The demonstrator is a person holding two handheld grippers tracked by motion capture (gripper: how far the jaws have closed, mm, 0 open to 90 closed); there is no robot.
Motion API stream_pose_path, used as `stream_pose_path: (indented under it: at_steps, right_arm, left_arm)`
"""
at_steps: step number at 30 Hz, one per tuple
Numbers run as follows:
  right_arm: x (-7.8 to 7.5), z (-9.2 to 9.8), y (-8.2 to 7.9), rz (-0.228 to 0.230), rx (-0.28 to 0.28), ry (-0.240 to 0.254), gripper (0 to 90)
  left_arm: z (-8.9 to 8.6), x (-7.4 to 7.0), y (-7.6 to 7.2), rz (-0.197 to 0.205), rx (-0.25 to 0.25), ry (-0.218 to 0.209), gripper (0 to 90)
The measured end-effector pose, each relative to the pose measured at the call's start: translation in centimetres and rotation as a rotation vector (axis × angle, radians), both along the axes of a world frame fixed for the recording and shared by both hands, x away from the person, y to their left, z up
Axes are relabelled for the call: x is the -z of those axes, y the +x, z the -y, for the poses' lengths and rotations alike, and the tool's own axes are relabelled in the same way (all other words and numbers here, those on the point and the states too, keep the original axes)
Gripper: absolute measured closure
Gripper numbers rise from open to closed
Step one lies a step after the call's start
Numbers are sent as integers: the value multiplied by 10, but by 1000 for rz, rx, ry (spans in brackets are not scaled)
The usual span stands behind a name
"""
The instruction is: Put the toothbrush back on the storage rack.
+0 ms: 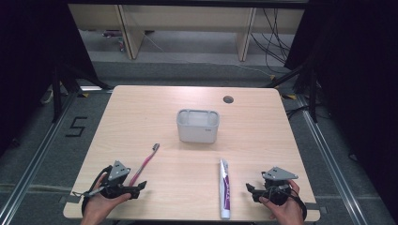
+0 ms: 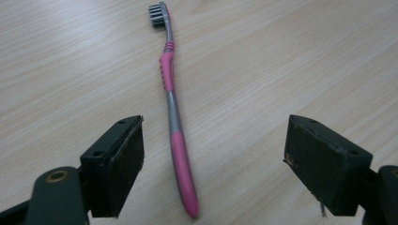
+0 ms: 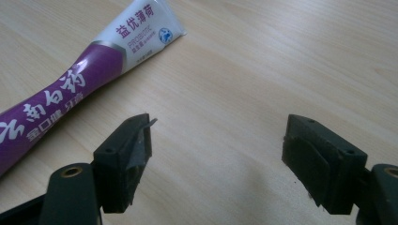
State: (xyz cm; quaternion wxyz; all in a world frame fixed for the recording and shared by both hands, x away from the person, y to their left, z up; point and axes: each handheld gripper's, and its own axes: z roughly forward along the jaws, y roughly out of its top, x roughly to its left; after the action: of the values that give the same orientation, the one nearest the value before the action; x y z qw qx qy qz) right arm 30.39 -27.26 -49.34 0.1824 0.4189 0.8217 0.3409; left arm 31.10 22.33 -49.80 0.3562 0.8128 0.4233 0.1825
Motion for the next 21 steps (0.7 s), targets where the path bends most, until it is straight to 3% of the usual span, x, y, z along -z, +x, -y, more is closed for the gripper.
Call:
stream_pose_path:
  at_steps: [1,10,14,15,20,21]
  right_arm:
    - [0,-3,-3,-6,43,11,253]
    - [-1,-3,-1,14,7,-13,256]
    - [0,-2,-1,10,5,-9,258]
    - [-1,-3,-2,-11,20,0,258]
    - [-1,-3,-2,-6,31,8,258]
    - [-1,-3,-1,2,11,-6,257]
  left_arm:
    - [1,1,1,1,-5,1,197]
    - [3,-2,7,-4,-1,33,204]
    - [5,-4,13,-26,25,33,204]
    - [6,-4,15,-32,24,34,206]
    - [6,-4,22,-50,36,61,209]
    - [6,-4,24,-58,34,66,209]
